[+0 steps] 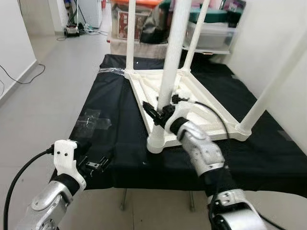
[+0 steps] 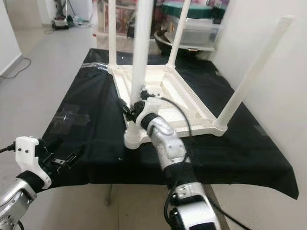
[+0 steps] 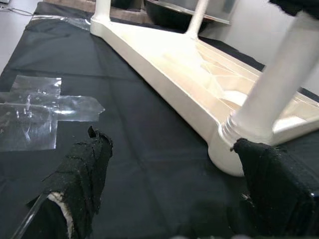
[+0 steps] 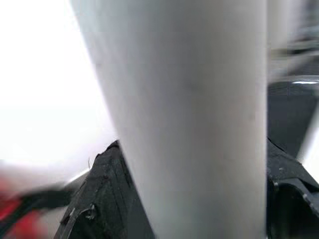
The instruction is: Building children table
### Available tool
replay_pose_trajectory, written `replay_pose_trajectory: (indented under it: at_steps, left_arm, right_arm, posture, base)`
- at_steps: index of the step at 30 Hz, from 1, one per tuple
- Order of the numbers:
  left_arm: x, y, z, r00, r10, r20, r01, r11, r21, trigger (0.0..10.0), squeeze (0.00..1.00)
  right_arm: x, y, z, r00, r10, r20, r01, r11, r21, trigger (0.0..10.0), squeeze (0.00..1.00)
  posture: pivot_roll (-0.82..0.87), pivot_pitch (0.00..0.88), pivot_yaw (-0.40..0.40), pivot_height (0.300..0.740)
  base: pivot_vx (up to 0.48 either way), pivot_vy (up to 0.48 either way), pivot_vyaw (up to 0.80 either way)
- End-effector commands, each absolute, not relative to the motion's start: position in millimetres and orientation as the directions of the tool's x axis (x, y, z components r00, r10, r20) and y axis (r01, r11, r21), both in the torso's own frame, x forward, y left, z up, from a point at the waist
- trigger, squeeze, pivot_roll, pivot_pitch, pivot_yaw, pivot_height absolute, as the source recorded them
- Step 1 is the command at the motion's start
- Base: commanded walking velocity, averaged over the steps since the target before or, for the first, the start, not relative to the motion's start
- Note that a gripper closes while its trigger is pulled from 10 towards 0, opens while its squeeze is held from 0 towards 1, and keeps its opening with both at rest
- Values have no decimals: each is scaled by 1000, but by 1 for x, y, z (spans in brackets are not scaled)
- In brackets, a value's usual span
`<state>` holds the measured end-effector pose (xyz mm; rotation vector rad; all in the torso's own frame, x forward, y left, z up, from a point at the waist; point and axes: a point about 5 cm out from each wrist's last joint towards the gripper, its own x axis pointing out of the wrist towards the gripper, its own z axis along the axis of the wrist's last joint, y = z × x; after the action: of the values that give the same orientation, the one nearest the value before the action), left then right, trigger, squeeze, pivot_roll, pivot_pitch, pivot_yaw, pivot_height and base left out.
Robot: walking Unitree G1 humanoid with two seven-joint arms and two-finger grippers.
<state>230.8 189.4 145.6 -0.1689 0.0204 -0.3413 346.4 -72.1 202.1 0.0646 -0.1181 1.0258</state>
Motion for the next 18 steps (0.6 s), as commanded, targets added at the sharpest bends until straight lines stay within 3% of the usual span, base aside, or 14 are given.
replay_pose_trajectory:
  at_steps: [1, 2, 3, 4, 6, 7, 8, 9, 10, 11, 12, 13, 15, 18]
  left_arm:
    - [231, 186, 145, 937, -349, 14, 346, 919, -187, 10000, 0]
    - [231, 186, 145, 937, -349, 15, 346, 920, -187, 10000, 0]
    - [231, 186, 145, 937, -349, 15, 345, 920, -187, 10000, 0]
    - [230, 186, 145, 938, -347, 16, 344, 920, -187, 10000, 0]
    - [230, 186, 145, 938, -347, 16, 344, 920, -187, 10000, 0]
    - [229, 186, 145, 939, -343, 16, 340, 922, -186, 10000, 0]
    - [229, 186, 145, 939, -343, 16, 340, 922, -186, 10000, 0]
    - [229, 186, 145, 940, -342, 16, 339, 922, -186, 10000, 0]
    - [229, 186, 145, 940, -342, 16, 339, 922, -186, 10000, 0]
    - [228, 186, 145, 940, -341, 16, 338, 923, -186, 10000, 0]
    - [228, 186, 145, 940, -341, 16, 338, 923, -186, 10000, 0]
    - [228, 186, 145, 940, -341, 16, 338, 922, -187, 10000, 0]
    - [227, 187, 146, 939, -343, 17, 340, 922, -188, 10000, 0]
    - [226, 187, 146, 939, -343, 17, 340, 921, -189, 10000, 0]
  right_arm:
    - [334, -54, 198, 337, 935, 111, -938, 344, -46, 10000, 0]
    - [330, -50, 191, 303, 950, 80, -949, 308, -61, 6078, 0]
    - [328, -47, 185, 276, 959, 62, -958, 279, -67, 6078, 0]
    - [331, -43, 178, 316, 949, 25, -946, 317, -73, 0, 0]
    - [331, -43, 178, 316, 949, 25, -946, 317, -73, 0, 0]
    - [357, -46, 162, 632, 772, -64, -775, 627, -80, 0, 0]
    - [357, -46, 162, 632, 772, -64, -775, 627, -80, 0, 0]
    - [367, -51, 157, 768, 632, -103, -640, 764, -84, 0, 0]
    - [367, -51, 157, 768, 632, -103, -640, 764, -84, 0, 0]
    - [378, -68, 151, 903, 402, -151, -415, 907, -67, 0, 0]
    - [378, -68, 151, 903, 402, -151, -415, 907, -67, 0, 0]
    - [383, -92, 146, 972, 151, -182, -168, 983, -78, 0, 0]
    - [378, -131, 143, 972, -159, -172, 142, 984, -110, 0, 0]
    - [375, -138, 143, 966, -203, -157, 185, 975, -121, 0, 0]
  posture:
    - [165, 0, -158, 740]
    - [169, 0, -161, 740]
    - [169, 0, -161, 740]
    - [175, 0, -166, 740]
    - [175, 0, -166, 740]
    - [177, 0, -167, 740]
    - [177, 0, -167, 740]
    - [177, 0, -167, 740]
    - [177, 0, -167, 740]
    - [175, 0, -164, 740]
    - [175, 0, -164, 740]
    - [170, 0, -162, 740]
    - [168, 0, -160, 740]
    - [168, 0, -160, 740]
  base:
    - [0, 0, 0]
    - [0, 0, 0]
    - [0, 0, 0]
    - [0, 0, 0]
    - [0, 0, 0]
    - [0, 0, 0]
    - [0, 0, 0]
    - [0, 0, 0]
    - [0, 0, 0]
    - [0, 0, 0]
    - [0, 0, 0]
    - [0, 0, 0]
    - [0, 0, 0]
    - [0, 0, 0]
